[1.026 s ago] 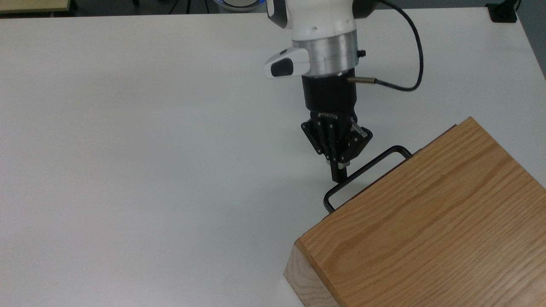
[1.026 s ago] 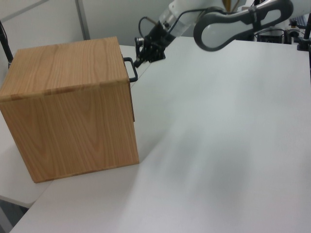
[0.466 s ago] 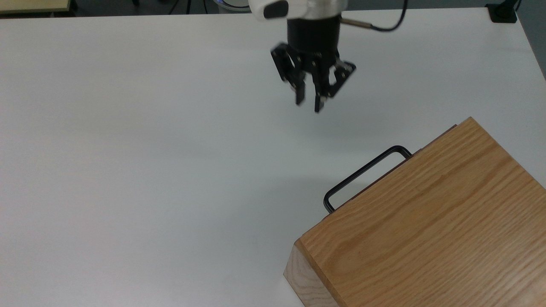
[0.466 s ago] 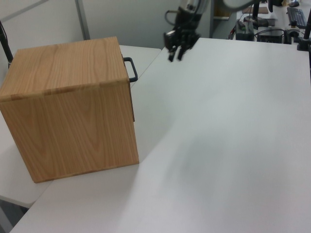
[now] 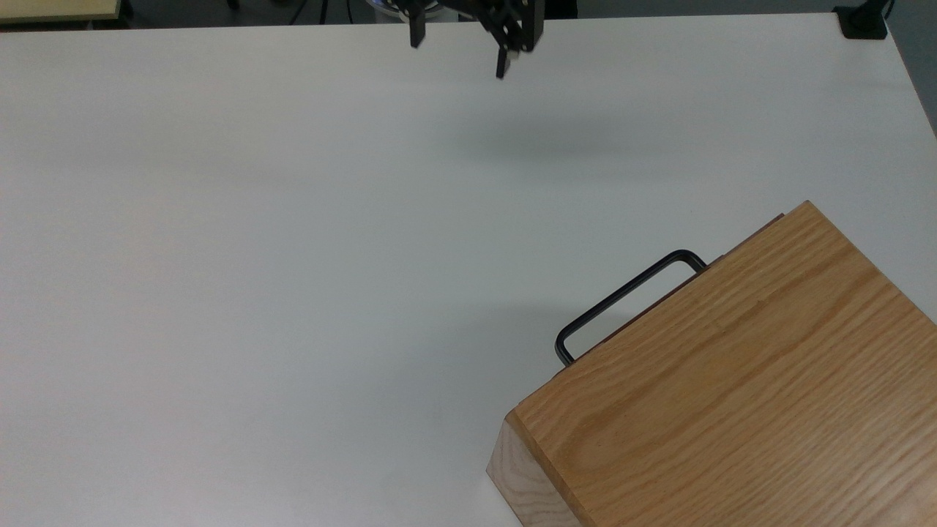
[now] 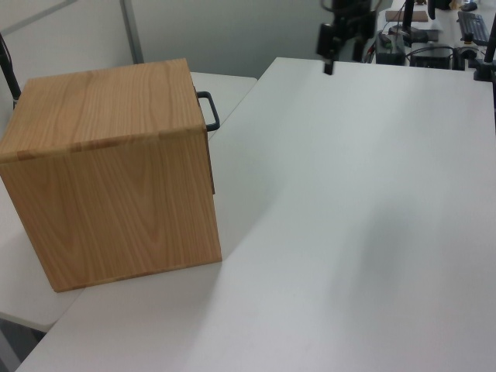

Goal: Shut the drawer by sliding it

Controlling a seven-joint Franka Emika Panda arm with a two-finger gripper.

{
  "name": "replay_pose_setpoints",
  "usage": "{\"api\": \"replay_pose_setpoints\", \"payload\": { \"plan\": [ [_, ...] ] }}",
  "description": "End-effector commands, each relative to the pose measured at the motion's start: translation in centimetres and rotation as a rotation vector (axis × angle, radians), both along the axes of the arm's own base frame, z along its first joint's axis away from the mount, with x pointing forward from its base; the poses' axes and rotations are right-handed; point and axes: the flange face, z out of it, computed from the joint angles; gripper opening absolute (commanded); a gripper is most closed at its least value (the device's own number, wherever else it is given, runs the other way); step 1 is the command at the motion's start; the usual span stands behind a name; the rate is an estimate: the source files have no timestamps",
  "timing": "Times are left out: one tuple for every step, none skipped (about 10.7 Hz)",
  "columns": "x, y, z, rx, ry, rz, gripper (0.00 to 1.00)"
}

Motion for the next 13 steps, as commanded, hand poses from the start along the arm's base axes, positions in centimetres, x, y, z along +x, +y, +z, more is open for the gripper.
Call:
{"api": "replay_pose_setpoints", "payload": {
  "plan": [
    [-3.8,-2.4,-0.4,-0.035,0.034,0.152,1.0],
    [-3.9,-3.6,-0.2,-0.034,0.033,0.198,1.0],
    [-4.0,-4.5,0.3,-0.04,0.027,0.263,1.0],
    [-3.8,-5.2,0.2,-0.042,0.029,0.297,1.0],
    [-3.7,-6.6,0.5,-0.045,0.024,0.303,1.0],
    [-3.4,-7.5,1.0,-0.047,0.016,0.338,1.0],
    [-3.3,-8.3,1.0,-0.041,0.017,0.375,1.0],
    [-3.1,-8.2,0.9,-0.038,0.019,0.402,1.0],
    [-3.1,-8.2,0.8,-0.037,0.022,0.405,1.0],
    [-3.1,-8.1,0.8,-0.036,0.021,0.398,1.0],
    [-3.1,-8.1,0.8,-0.036,0.021,0.402,1.0],
    [-3.1,-8.1,0.8,-0.036,0.021,0.404,1.0],
    [-3.1,-8.1,0.7,-0.036,0.023,0.403,1.0]
  ]
}}
